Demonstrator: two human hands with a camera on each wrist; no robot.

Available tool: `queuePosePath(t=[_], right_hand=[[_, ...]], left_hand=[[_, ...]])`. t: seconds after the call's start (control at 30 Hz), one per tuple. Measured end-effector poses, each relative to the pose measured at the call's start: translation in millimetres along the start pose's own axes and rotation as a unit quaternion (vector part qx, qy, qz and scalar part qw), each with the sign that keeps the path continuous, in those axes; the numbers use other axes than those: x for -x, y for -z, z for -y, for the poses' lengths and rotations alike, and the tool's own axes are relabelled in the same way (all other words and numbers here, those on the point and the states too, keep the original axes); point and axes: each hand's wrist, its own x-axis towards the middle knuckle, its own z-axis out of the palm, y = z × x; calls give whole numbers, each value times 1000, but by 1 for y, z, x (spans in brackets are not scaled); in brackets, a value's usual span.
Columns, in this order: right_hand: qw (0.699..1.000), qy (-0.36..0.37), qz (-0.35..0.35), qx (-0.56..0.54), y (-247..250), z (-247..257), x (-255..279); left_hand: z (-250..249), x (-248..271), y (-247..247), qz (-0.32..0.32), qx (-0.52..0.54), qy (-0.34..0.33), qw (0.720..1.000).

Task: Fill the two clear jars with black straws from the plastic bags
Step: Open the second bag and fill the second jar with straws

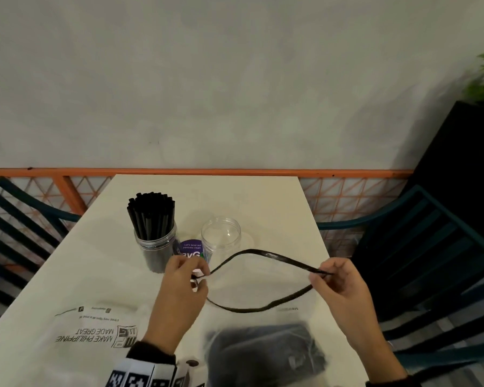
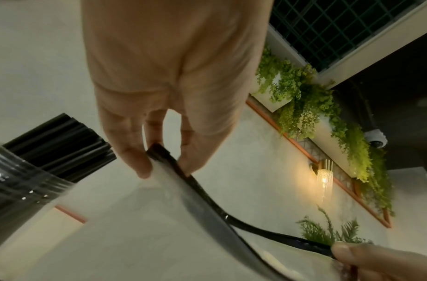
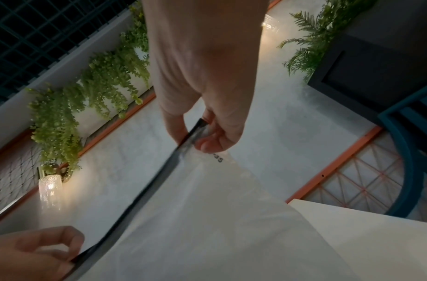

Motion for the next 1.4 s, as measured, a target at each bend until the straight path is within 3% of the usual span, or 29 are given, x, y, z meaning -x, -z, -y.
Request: queuePosePath(t=[0.13,0.23,0.3,0.4,0.5,0.6,0.7,0.77,0.83,0.9,1.0,1.07,1.1,1.17,1.27,1.33,1.4], right_hand=[[990,-47,-65,113,9,-13,-2],[993,-99,-30,52,4,-13,-1],[989,-137,30,-40,-5,-7,2],[967,-188,103,-139,-15,-2,2],[903,-265,101,-323,-18,-5,-4],[825,-299,101,-469,-13,-8,-9],[817,-314,81,-476,-8,-7,-11],[834,-304,109,-447,-8,-7,-9],[900,-262,117,-329,-9,-11,-6],[968,-204,100,-102,-9,-16,-3],[984,-94,48,144,-8,-15,-4],[987,-72,17,144,-7,-12,-6],[990,-79,16,114,-6,-10,-6],[992,-112,30,38,-5,-7,-7],[976,-193,48,-91,-9,-2,-7],[957,-239,61,-150,-14,0,-7],[943,-273,97,-166,-21,1,-5]], left_hand=[[12,0,0,-48,8,54,997],[14,0,-1,-27,149,174,973],[13,-1,-1,18,315,248,916],[14,-1,-3,96,462,300,829],[13,-2,-3,164,575,310,739],[21,-5,1,149,682,318,641],[32,-8,3,120,722,337,592],[29,-5,2,126,697,318,630],[25,-2,0,116,647,275,702],[21,2,0,95,562,246,784],[18,3,-2,44,387,222,894],[25,2,-2,30,230,165,959],[30,3,-2,32,164,127,978],[37,5,0,29,62,69,995],[42,9,-1,23,9,72,997],[40,11,-5,54,88,107,989],[35,12,-9,109,245,183,946]])
